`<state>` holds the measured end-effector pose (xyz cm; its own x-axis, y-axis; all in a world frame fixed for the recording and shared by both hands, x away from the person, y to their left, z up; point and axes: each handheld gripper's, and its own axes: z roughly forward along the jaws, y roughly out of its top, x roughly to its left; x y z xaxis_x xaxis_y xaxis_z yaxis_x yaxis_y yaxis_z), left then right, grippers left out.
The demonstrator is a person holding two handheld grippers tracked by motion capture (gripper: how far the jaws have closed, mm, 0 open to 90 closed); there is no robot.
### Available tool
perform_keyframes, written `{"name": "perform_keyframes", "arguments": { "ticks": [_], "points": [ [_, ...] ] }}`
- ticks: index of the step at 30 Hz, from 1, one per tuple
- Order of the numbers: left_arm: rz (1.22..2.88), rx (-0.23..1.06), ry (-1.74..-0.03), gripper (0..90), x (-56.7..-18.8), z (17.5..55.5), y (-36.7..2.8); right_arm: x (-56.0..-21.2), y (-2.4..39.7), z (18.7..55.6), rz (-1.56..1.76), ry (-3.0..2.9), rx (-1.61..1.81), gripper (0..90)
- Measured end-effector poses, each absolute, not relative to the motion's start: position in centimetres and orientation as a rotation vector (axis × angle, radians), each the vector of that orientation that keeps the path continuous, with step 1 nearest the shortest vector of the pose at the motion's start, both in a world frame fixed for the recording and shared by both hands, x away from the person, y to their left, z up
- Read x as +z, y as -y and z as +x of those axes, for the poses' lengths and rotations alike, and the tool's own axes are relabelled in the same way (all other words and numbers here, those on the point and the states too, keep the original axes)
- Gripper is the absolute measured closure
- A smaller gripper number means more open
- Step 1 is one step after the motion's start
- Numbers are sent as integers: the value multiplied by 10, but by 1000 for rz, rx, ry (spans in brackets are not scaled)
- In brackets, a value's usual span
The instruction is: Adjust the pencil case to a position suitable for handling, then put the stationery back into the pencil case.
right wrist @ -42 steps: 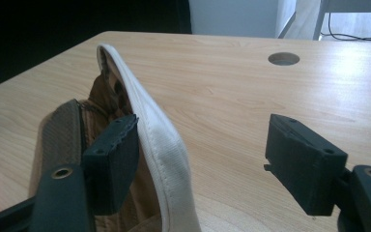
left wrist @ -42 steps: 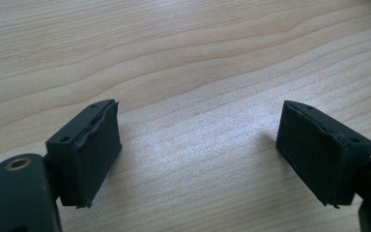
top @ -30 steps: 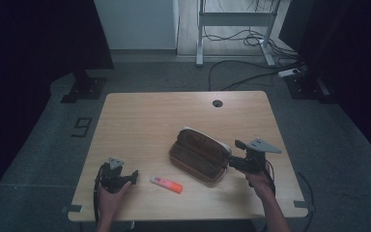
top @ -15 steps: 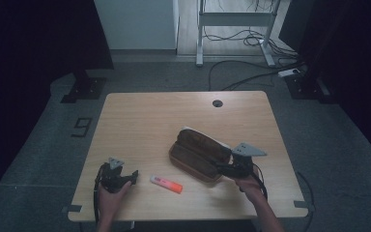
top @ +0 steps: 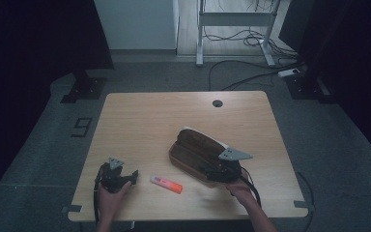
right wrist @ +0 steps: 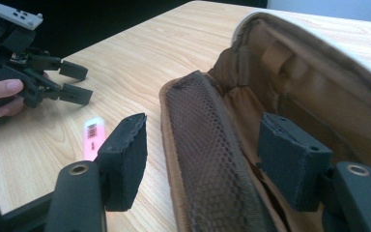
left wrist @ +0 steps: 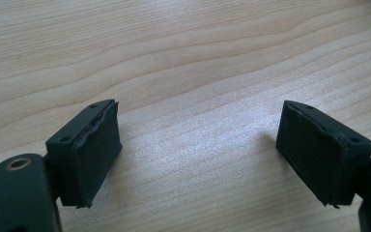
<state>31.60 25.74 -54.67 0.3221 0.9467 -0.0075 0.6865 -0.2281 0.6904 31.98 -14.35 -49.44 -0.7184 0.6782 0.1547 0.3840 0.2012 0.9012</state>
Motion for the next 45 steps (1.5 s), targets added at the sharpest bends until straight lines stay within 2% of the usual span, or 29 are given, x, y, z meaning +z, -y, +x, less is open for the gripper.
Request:
{"name": "perform_keyframes", "arguments": {
  "ticks": [45],
  "points": [
    [1998, 565, -1434, 155, -547, 316, -257, -527, 63, 298, 801, -2480, 1429, 421]
  ]
}}
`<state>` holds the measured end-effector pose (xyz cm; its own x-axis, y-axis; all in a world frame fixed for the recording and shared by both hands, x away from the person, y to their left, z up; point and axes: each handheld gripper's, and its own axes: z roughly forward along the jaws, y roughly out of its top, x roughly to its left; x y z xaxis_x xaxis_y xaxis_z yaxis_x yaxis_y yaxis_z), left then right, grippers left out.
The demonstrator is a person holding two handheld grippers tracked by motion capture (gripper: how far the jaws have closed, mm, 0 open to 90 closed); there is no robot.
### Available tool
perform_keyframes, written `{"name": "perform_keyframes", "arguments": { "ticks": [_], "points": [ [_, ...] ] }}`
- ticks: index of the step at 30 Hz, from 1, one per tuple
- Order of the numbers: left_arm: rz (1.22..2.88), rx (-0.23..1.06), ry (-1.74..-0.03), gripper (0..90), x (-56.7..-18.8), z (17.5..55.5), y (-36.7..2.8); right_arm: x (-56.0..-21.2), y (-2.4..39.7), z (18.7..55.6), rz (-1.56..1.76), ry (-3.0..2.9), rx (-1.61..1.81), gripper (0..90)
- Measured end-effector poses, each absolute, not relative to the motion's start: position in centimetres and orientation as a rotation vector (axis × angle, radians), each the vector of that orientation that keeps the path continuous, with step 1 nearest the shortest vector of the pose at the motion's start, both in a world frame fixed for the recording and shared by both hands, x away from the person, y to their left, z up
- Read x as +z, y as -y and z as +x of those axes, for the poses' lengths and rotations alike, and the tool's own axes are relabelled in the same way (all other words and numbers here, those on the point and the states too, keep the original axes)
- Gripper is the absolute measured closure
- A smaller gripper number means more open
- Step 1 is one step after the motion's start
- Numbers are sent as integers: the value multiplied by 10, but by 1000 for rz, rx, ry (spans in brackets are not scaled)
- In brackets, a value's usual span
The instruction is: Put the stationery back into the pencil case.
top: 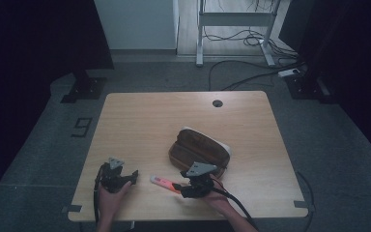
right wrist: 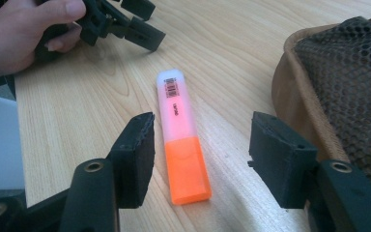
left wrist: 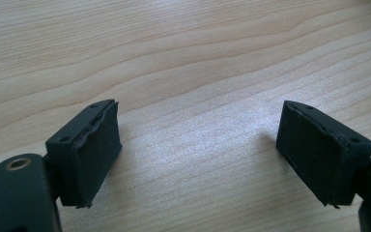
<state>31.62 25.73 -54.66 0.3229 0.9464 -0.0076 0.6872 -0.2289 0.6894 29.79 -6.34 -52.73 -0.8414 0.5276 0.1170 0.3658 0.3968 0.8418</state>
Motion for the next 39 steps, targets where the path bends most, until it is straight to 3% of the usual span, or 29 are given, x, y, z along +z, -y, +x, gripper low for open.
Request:
{"name": "perform_keyframes", "arguments": {
  "ticks": [13, 31, 39],
  "points": [
    [1998, 565, -1435, 155, -547, 316, -257, -533, 52, 290, 725, -2545, 1402, 476],
    [1997, 564, -1434, 155, -547, 316, -257, -549, 46, 290, 763, -2567, 1266, 483],
    [1997, 564, -1434, 155, -547, 316, -257, -552, 44, 290, 758, -2553, 1233, 547]
  ]
}}
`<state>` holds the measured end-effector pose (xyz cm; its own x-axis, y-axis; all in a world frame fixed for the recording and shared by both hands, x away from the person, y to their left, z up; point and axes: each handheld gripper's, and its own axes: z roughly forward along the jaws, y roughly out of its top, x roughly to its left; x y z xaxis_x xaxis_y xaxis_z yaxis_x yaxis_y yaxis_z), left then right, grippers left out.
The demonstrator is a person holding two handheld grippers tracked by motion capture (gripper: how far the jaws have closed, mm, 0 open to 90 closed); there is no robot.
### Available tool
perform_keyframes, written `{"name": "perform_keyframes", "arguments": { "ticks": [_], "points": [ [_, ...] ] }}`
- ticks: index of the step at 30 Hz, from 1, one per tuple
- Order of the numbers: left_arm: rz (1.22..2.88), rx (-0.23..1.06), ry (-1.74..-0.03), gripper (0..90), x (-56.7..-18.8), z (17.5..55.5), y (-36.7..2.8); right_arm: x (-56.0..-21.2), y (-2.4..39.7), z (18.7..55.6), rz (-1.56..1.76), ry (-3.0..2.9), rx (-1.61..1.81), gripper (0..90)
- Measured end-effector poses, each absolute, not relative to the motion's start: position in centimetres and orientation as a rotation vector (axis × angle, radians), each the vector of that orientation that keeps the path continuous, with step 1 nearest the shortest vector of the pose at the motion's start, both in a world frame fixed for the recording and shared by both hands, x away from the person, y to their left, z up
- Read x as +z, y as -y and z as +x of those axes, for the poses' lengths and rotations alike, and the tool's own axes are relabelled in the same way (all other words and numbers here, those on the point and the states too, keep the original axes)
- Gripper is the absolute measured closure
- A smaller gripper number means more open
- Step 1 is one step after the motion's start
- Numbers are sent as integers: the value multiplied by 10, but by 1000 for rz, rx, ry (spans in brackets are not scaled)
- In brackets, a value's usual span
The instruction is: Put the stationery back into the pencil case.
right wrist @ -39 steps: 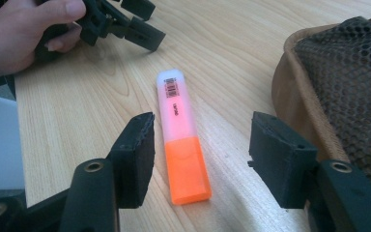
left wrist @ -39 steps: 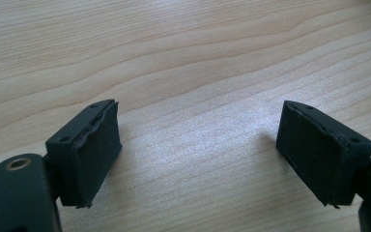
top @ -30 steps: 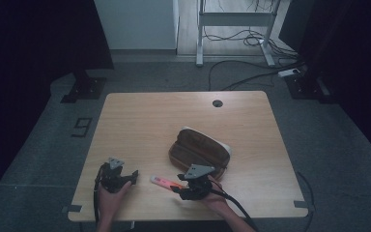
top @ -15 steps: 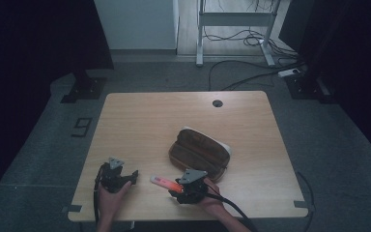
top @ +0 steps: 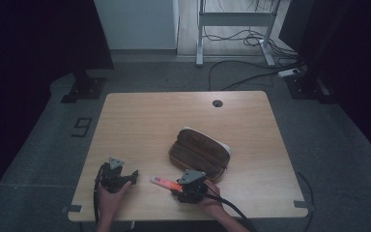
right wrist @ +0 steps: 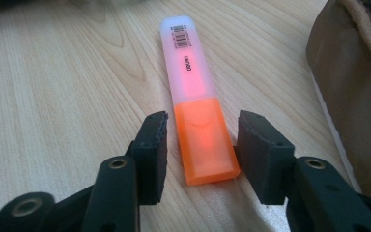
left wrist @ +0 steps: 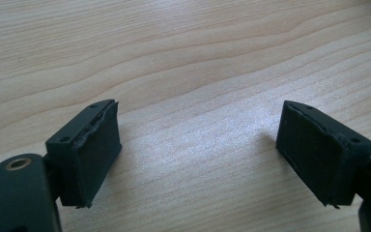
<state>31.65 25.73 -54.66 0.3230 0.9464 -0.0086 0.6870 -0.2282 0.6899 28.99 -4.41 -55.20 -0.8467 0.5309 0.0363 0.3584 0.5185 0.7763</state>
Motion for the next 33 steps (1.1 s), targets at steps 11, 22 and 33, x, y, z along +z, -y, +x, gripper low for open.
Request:
{"name": "perform_keyframes", "arguments": {
  "ticks": [11, 22, 33],
  "points": [
    [1997, 564, -1434, 155, -547, 316, -257, -551, 44, 289, 727, -2557, 1219, 655],
    [1998, 563, -1434, 155, -547, 317, -257, -543, 55, 294, 815, -2524, 1323, 657],
    [1998, 563, -1434, 155, -547, 317, -257, -534, 63, 295, 820, -2514, 1409, 657]
  ]
}}
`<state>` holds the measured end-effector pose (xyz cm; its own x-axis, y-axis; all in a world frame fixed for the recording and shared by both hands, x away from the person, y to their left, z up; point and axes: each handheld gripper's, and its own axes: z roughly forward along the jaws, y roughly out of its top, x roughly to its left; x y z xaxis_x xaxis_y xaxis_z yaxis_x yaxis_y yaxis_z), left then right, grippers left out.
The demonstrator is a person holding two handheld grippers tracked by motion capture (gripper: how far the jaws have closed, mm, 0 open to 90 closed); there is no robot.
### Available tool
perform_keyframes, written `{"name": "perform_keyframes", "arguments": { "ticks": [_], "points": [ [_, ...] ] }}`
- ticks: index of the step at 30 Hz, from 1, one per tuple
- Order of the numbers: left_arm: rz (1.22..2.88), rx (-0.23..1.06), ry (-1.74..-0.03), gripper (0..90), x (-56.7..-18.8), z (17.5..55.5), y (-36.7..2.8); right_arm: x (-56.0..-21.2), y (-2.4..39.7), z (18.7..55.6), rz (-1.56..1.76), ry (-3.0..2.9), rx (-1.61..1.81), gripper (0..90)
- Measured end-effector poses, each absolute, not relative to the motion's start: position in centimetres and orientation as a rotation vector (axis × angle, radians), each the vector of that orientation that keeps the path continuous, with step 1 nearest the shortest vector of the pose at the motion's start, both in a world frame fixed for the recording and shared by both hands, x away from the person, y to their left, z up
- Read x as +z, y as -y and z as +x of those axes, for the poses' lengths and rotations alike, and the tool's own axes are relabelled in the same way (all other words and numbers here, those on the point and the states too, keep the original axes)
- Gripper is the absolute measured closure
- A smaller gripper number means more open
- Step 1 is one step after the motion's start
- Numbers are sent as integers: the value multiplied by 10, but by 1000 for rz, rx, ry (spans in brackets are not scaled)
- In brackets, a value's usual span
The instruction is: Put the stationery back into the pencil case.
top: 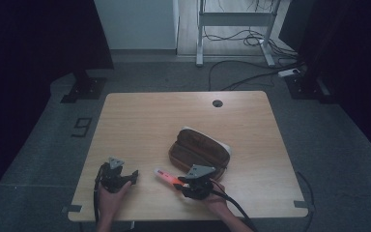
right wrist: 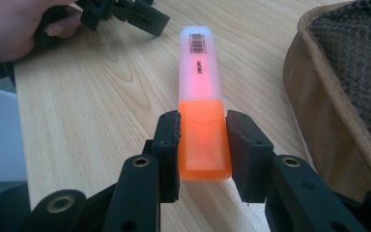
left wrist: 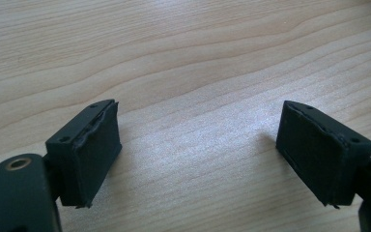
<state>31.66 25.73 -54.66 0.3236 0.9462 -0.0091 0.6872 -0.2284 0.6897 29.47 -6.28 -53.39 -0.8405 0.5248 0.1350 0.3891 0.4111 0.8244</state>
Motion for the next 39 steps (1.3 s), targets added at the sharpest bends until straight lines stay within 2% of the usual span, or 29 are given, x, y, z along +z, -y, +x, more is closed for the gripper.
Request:
{"name": "perform_keyframes", "arguments": {
  "ticks": [39],
  "points": [
    [1998, 563, -1434, 155, -547, 317, -257, -494, 95, 299, 791, -2387, 1476, 657]
  ]
}}
